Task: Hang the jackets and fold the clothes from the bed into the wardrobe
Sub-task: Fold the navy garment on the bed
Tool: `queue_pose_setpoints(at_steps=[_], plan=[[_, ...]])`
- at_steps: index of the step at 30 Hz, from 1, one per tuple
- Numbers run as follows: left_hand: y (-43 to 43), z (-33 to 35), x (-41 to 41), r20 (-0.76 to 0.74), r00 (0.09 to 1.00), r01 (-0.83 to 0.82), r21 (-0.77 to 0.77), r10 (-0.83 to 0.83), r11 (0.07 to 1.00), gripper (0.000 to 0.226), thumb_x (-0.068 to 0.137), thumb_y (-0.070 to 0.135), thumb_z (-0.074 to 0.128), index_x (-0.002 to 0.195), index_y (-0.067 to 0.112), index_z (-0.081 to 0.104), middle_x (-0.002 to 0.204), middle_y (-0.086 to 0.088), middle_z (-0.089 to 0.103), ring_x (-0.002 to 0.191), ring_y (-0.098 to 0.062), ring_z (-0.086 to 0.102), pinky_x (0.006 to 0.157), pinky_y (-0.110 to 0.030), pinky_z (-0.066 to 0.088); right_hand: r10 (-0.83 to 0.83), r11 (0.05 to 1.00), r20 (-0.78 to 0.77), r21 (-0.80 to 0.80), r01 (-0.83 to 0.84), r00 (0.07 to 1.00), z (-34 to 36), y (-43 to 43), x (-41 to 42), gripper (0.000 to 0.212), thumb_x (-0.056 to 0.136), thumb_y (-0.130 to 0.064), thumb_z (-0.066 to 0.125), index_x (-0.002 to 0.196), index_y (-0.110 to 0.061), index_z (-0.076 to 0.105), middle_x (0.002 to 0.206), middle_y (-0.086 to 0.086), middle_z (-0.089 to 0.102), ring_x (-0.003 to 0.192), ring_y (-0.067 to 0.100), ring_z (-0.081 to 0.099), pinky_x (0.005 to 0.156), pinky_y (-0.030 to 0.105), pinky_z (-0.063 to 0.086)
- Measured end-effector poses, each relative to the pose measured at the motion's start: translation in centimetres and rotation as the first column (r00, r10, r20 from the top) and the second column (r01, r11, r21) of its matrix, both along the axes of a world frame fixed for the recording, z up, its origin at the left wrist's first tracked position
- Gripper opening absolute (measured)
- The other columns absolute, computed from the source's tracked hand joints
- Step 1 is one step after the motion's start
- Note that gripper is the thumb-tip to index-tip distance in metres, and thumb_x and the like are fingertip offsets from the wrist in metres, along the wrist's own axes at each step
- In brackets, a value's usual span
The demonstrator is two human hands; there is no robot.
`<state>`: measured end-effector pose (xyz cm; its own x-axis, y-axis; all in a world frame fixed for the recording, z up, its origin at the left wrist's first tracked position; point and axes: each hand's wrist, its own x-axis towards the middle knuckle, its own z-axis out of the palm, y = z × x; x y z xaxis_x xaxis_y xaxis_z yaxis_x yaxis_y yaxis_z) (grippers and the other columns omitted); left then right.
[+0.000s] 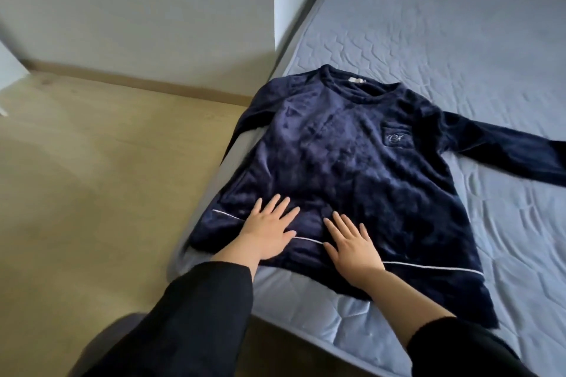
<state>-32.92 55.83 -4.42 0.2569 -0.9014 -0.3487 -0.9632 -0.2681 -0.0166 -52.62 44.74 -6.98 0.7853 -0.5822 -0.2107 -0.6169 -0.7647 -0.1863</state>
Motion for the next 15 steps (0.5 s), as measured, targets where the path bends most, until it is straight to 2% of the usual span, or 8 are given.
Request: queue_pose_setpoints(at_steps=[2,4,5,8,10,13,15], plan=[[-0.9,0.7,0.0,0.036,0.998,0.050,-0.106,-0.046,0.993,0.060,0.100,0.050,0.023,0.152,0.029,0.004,0.161,0.000,-0.005,0.147,-0.020,-0.012,0.116,-0.050,-0.004,-0.065,0.997,0.157,0.048,0.058,0.985,1.3,-1.2,0.1,0.050,0.101,-0.039,0.035,0.147,-0.019,0.034,0.158,0.001,0.024,0.145,0.016,0.019,0.118,0.033,0.010],[-2.0,1.1,-0.5,0.065,0.994,0.094,-0.201,-0.082,0.975,0.061,0.099,0.050,0.023,0.152,0.029,0.002,0.161,-0.001,-0.006,0.147,-0.020,-0.012,0.116,-0.049,-0.003,-0.162,0.984,0.234,-0.037,0.176,0.959,2.0,-2.5,-0.5,0.046,0.100,-0.035,0.038,0.143,-0.018,0.042,0.156,0.005,0.027,0.144,0.020,0.022,0.116,0.038,0.011],[-2.1,1.0,-0.9,0.070,0.992,0.119,-0.200,-0.107,0.972,0.062,0.099,0.051,0.022,0.152,0.029,0.000,0.161,-0.001,-0.008,0.146,-0.020,-0.013,0.116,-0.049,-0.003,-0.216,0.969,0.179,-0.078,0.233,0.960,2.1,-2.9,-1.3,0.049,0.100,-0.037,0.036,0.146,-0.020,0.036,0.158,0.006,0.020,0.146,0.021,0.016,0.116,0.042,0.009],[-0.9,-0.5,-1.3,0.032,0.990,0.138,-0.065,-0.136,0.988,0.062,0.099,0.055,0.019,0.151,0.033,-0.005,0.160,0.001,-0.012,0.145,-0.020,-0.019,0.116,-0.047,-0.008,-0.335,0.939,-0.074,-0.113,0.326,0.939,1.0,-3.3,-4.6,0.059,0.099,-0.046,0.027,0.153,-0.028,0.010,0.161,0.004,0.000,0.148,0.020,0.000,0.117,0.048,0.007],[-0.4,-1.0,-1.2,0.012,0.994,0.112,-0.074,-0.112,0.991,0.062,0.098,0.056,0.018,0.151,0.033,-0.004,0.160,0.002,-0.011,0.145,-0.020,-0.019,0.116,-0.046,-0.008,-0.370,0.924,-0.057,-0.130,0.361,0.927,0.5,-3.0,-5.5,0.062,0.098,-0.047,0.030,0.153,-0.027,0.009,0.161,0.006,-0.002,0.148,0.021,0.000,0.117,0.047,0.007],[-1.4,-0.3,-0.3,-0.037,0.997,0.063,-0.178,-0.070,0.982,0.060,0.098,0.056,0.019,0.152,0.033,0.005,0.161,0.003,-0.004,0.146,-0.018,-0.017,0.116,-0.047,-0.007,-0.421,0.896,0.050,-0.131,0.424,0.906,1.2,-3.1,-4.2,0.064,0.097,-0.045,0.036,0.153,-0.021,0.014,0.161,0.008,-0.001,0.148,0.023,-0.001,0.117,0.047,0.005],[-2.2,0.4,0.7,0.004,1.000,-0.005,-0.247,0.006,0.969,0.060,0.098,0.054,0.019,0.152,0.032,0.007,0.161,0.001,-0.003,0.146,-0.019,-0.015,0.116,-0.049,-0.004,-0.417,0.898,0.087,-0.111,0.425,0.905,1.8,-3.2,-2.5,0.065,0.097,-0.044,0.037,0.153,-0.019,0.015,0.161,0.008,-0.002,0.148,0.023,-0.002,0.117,0.048,0.004]])
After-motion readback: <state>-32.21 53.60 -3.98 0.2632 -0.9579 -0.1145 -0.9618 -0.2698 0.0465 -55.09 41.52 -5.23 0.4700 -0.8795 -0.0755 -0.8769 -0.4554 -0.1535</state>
